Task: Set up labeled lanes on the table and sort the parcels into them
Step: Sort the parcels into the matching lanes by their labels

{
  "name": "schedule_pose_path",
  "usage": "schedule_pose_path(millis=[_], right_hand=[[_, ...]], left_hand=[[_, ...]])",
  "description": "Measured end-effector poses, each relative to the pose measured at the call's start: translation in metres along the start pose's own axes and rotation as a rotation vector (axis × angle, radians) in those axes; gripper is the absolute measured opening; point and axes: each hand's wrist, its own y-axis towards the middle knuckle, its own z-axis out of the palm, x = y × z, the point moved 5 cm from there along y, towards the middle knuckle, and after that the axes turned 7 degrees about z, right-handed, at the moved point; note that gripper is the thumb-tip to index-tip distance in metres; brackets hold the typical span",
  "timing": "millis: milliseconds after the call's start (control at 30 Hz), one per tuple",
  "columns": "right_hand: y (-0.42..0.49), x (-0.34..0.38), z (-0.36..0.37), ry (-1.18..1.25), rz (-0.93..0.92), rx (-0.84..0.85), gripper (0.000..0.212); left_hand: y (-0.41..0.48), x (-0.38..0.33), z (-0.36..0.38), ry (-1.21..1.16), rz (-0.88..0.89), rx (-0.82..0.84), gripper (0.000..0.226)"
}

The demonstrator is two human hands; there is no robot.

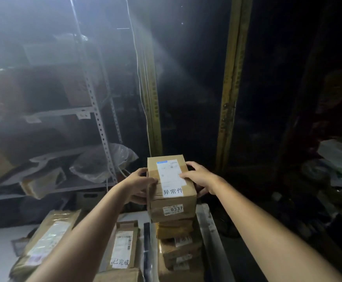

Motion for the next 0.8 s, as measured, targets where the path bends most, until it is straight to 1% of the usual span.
schedule_pose_path(millis=[167,400,700,800], right_hand=[[0.007,-0.010,0.002,0.014,0.000,0.020,0.063],[0.017,-0.014,0.010,0.018,0.005,0.046,0.061],[0.017,-0.003,0.006,-0.112,0.036,0.019,0.058],[0.015,0.002,0.003,-0.172,0.039,-0.001,0.066]], left_hand=[[0.002,0.003,0.012,0.019,-0.027,-0.025,0.065],[0.004,0.009,0.018,0.052,-0.014,-0.055,0.067],[0.001,0.003,0.013,0.143,-0.003,-0.067,0.056],[0.002,0.004,0.006,0.142,-0.014,-0.096,0.059]])
